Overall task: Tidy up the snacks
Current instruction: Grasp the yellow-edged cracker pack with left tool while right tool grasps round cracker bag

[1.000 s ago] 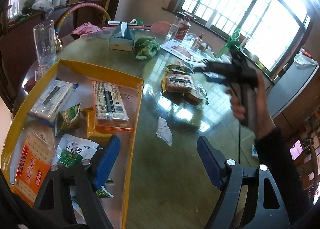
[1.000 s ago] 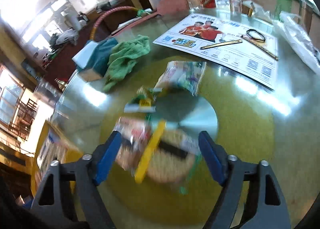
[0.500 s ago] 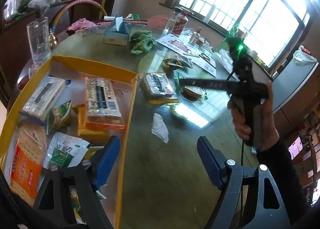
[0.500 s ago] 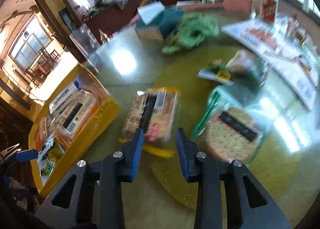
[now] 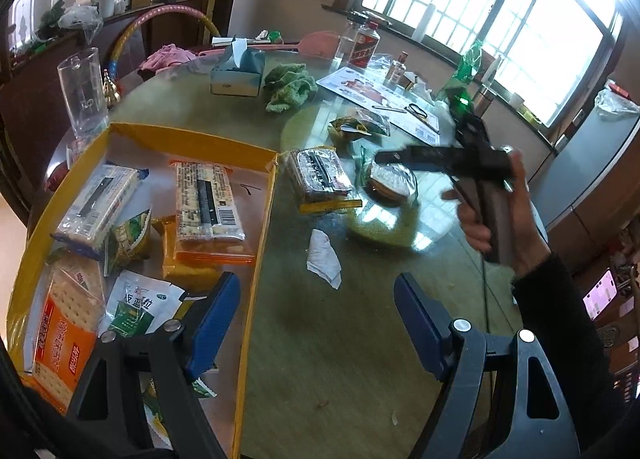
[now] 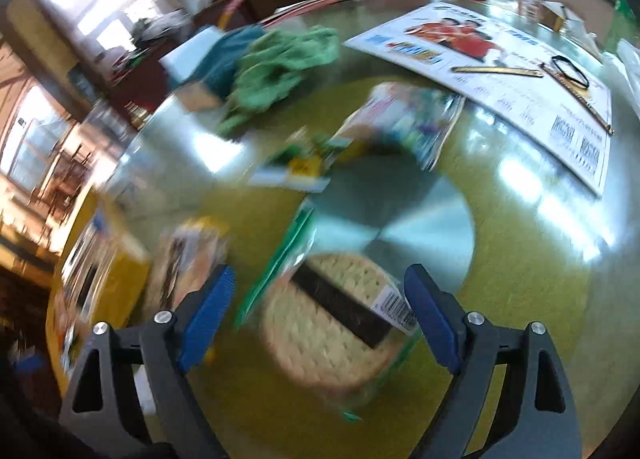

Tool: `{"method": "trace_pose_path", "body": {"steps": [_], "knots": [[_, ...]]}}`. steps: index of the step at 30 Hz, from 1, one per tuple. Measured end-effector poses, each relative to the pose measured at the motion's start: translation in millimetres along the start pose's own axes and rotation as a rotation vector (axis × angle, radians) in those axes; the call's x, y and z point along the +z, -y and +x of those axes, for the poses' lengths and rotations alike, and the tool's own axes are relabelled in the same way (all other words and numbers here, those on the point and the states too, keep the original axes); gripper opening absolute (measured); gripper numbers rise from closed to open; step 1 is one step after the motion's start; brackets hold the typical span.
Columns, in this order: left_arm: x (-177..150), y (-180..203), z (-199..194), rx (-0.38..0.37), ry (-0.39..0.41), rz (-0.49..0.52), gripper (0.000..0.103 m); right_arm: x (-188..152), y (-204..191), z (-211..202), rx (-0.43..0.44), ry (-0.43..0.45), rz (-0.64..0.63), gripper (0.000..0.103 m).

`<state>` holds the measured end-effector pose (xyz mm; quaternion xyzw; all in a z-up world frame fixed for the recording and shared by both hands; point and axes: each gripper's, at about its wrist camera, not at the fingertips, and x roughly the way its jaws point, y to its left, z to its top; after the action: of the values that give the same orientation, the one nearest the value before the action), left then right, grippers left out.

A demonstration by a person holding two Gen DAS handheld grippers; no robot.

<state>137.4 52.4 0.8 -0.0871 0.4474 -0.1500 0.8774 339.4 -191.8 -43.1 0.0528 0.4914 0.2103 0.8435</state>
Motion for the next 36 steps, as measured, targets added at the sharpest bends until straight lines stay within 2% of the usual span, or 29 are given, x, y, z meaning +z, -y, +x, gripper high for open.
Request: {"method": "trace_pose_path", "body": {"steps": [3,6,10,12,13,14,17,21,24,27,31,35,36], "knots": [[3.3,1.5,2.4,0.007,-0.002,-0.003,0.079,-19.7,-18.1,-7.7,0.025,-0.006,-0.046,0.087],[12.0,7.8,6.1,0.016,-0.001,0.016,0.079,-27.7,-37.8,-2.8,-0.043,-0.004,-0.097,0.088],[34.6,13.6,20.8,0.029,-0.037,0.033,0.079,-35.6,-52.0,5.2,-0.110,-0.003,-0.157,0.088],[49.2,15.0,31.3,0.048,-0.051,0.029,0.079,-47.4,-58.5,5.2,-0.163,-0.002,-0.207,0.085],[56.5,18.6,37.6,0.070,-0.050,0.039,0.079,-54.2,-59.4,4.6,-0.197,-0.009,-0.216,0.076],[64.0,23.9,46.4,0.085,-0.055,0.059,0.079,-63.1,-59.6,0.1,-0.211,-0.007,-0.222,0.075],[81.7,37.6,79.2,0.119,-0.092,0.098,0.079,-87.3,-50.9,-17.9,-0.206,-0.008,-0.166,0.075],[98.9,53.0,125.6,0.159,-0.161,0.141,0.079,-130.6,-38.9,-47.2,-0.264,-0.011,-0.041,0.074],[110.1,61.8,158.5,0.177,-0.231,0.171,0.079,-156.3,-29.7,-65.4,-0.274,0.003,0.042,0.075],[118.5,63.3,185.3,0.283,-0.273,0.196,0.079,-169.2,-23.0,-76.6,-0.225,0.023,0.086,0.075],[121.6,53.2,211.7,0.361,-0.373,0.172,0.079,-172.9,-21.2,-78.3,-0.212,0.035,0.100,0.076],[120.8,48.7,222.6,0.383,-0.380,0.150,0.077,-172.0,-23.6,-72.6,-0.237,0.040,0.087,0.077],[120.0,49.2,220.8,0.383,-0.362,0.146,0.068,-172.7,-25.7,-71.7,-0.250,0.043,0.080,0.077]]}}
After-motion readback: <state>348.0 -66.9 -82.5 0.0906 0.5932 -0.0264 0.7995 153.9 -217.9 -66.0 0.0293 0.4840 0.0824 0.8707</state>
